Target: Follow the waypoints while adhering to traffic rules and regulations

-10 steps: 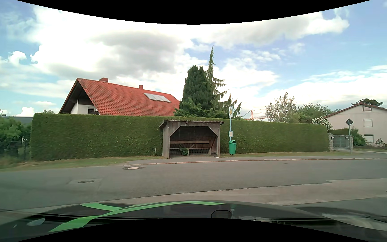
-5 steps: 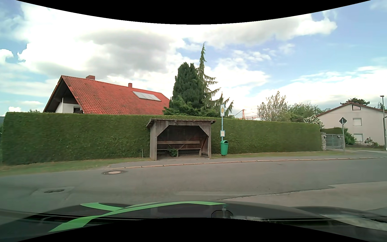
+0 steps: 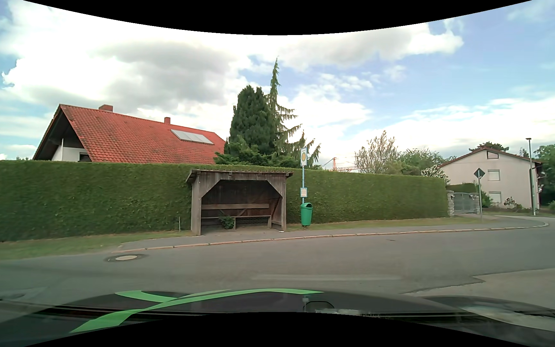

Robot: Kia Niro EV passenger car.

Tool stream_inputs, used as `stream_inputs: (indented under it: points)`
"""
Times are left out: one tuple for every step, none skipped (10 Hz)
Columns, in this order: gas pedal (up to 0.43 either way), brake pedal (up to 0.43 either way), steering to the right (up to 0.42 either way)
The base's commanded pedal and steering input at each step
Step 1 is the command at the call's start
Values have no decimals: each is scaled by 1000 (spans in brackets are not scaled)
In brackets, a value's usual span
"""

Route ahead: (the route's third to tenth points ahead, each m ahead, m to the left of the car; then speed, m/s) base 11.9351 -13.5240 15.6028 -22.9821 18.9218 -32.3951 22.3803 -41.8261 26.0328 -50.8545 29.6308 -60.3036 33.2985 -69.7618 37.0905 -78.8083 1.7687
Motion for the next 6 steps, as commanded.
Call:
stream_inputs:
  points:
    - [98,0,293]
    - [110,0,314]
    - [118,0,329]
    - [130,0,342]
    - [130,0,356]
    - [130,0,366]
